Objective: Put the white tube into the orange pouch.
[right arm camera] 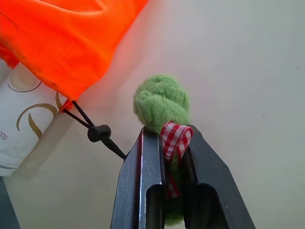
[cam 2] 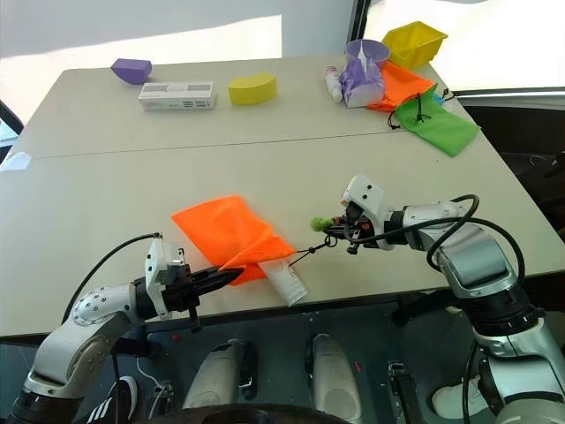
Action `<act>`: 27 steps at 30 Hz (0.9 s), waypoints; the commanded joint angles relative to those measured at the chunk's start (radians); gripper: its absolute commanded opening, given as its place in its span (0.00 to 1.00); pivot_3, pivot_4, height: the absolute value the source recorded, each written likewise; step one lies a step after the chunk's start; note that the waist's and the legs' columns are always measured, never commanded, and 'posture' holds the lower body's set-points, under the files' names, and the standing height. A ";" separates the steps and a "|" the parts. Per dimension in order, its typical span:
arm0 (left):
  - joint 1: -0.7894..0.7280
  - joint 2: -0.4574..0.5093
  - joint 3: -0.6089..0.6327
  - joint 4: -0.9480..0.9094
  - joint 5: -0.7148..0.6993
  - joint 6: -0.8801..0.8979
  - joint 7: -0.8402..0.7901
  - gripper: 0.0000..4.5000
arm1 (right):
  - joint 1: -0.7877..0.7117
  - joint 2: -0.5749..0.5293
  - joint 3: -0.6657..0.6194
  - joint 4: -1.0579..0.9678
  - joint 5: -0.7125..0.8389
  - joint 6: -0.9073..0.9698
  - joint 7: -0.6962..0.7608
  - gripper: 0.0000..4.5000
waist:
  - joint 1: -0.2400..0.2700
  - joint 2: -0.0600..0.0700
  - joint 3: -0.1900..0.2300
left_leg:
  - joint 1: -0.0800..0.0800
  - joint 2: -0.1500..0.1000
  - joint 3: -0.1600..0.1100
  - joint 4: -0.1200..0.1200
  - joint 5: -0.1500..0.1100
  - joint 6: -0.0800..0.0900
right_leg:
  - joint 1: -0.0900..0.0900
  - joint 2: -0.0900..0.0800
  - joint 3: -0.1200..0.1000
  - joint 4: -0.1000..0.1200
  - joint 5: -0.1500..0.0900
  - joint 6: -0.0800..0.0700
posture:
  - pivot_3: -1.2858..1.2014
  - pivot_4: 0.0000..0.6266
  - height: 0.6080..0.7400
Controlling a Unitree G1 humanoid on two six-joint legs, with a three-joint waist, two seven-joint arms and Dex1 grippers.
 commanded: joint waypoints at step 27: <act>0.010 0.012 -0.013 0.000 0.010 -0.039 -0.033 0.00 | 0.331 -0.114 -0.009 -0.260 0.047 -0.303 0.258 0.02 | -0.003 0.000 0.000 | 0.007 0.000 0.000 0.001 0.000 0.000 | 0.005 0.000 0.001 0.000 0.000 0.001 | 0.52 0.24 1.00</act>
